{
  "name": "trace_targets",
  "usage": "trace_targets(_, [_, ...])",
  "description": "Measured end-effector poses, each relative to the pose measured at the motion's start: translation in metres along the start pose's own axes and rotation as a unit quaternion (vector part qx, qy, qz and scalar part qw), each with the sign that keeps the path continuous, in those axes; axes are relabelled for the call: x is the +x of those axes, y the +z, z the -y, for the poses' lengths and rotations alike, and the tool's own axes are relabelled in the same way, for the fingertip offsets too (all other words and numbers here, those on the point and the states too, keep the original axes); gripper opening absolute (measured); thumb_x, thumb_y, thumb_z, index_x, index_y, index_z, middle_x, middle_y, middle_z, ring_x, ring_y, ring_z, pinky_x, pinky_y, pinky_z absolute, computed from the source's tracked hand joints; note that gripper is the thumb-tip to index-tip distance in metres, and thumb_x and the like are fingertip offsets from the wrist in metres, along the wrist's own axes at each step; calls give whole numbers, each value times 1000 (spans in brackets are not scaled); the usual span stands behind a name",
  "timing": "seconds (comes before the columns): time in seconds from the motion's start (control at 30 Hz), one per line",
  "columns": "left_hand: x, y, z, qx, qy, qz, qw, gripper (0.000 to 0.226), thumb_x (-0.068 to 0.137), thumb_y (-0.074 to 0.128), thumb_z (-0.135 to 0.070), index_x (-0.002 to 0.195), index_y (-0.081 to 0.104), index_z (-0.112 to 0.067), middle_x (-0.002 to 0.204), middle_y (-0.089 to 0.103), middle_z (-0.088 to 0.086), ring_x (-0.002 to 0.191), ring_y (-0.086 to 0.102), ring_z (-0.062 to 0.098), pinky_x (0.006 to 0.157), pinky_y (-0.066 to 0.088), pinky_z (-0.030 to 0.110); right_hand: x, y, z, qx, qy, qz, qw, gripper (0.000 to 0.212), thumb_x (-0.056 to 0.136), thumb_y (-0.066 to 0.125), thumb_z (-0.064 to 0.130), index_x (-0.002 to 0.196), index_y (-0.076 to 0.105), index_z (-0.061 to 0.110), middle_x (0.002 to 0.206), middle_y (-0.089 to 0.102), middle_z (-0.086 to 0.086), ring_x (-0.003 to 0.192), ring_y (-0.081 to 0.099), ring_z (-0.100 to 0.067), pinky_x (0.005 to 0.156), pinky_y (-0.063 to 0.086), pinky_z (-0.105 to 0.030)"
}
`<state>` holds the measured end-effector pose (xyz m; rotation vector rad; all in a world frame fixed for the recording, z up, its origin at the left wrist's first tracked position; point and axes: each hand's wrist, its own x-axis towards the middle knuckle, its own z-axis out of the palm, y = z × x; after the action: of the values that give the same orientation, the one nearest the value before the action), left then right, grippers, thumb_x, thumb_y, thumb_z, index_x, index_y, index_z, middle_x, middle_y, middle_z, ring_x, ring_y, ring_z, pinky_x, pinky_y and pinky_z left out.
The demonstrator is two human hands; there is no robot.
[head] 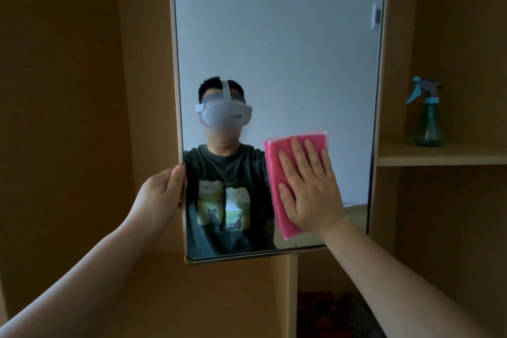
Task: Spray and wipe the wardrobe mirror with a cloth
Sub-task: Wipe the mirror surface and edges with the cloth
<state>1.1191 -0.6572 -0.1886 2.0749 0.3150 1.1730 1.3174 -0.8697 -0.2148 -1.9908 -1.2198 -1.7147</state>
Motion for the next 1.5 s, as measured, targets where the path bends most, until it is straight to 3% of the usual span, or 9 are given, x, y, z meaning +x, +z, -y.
trace_targets(0.17, [0,1,0,-2,-7,0,1000,59,98,33,-46,77,60,3,67,65,18,67,63,35,70,53,50,12,-6,-23,-8,9,6,1000,62,100,24,43,155,9,18,162,10,-12,150,6,-33,120,7,-52])
trace_targets(0.33, [0,1,-1,-4,-6,-5,1000,57,99,34,-45,77,61,0,66,65,15,67,64,33,68,53,46,30,-21,-67,-27,109,-5,994,61,101,17,44,155,1,20,162,8,-11,150,4,-30,121,4,-48])
trace_targets(0.43, [-1,1,-1,-4,-8,-9,1000,56,99,35,-44,75,60,0,63,65,11,64,63,30,61,50,40,32,-25,-77,-34,123,-3,992,61,101,16,44,155,1,20,161,12,-13,150,7,-31,121,6,-51])
trace_targets(0.57, [-2,1,-1,-13,-19,0,1000,52,98,35,-45,72,62,-9,59,66,0,56,63,14,57,50,31,29,-22,-77,-35,130,-11,991,61,102,18,43,155,8,16,162,11,-13,150,6,-30,121,2,-48])
trace_targets(0.77, [-1,1,0,-16,-9,-5,1000,53,98,36,-46,71,61,-8,60,65,6,59,65,23,60,54,43,5,-15,-78,-29,136,11,990,61,103,16,43,156,6,14,162,9,-14,150,5,-32,120,11,-54])
trace_targets(0.87, [-2,2,1,-13,-7,-5,1000,52,98,35,-47,71,61,-10,59,66,-5,56,64,11,52,47,30,-14,-8,-73,-26,136,12,990,61,103,17,42,156,8,13,162,9,-14,150,7,-32,119,13,-55])
trace_targets(1.03, [-1,1,3,-21,-3,-5,1000,52,99,35,-46,71,62,-11,60,67,-3,58,65,17,55,51,33,-54,2,-57,-13,137,19,990,61,103,17,42,155,9,12,162,10,-14,149,8,-33,120,11,-54])
trace_targets(1.17, [-2,0,1,-35,12,-3,999,48,101,35,-40,67,61,-17,58,67,-10,55,65,5,43,44,11,-84,9,-41,-8,144,23,989,62,102,17,42,155,8,12,162,8,-15,149,9,-35,120,9,-53])
trace_targets(1.5, [0,-2,1,-56,17,4,998,47,101,36,-37,69,63,-16,60,69,-10,58,66,6,45,47,12,-79,9,-23,-9,174,8,985,63,101,18,40,155,1,13,160,7,-17,148,7,-37,120,8,-54])
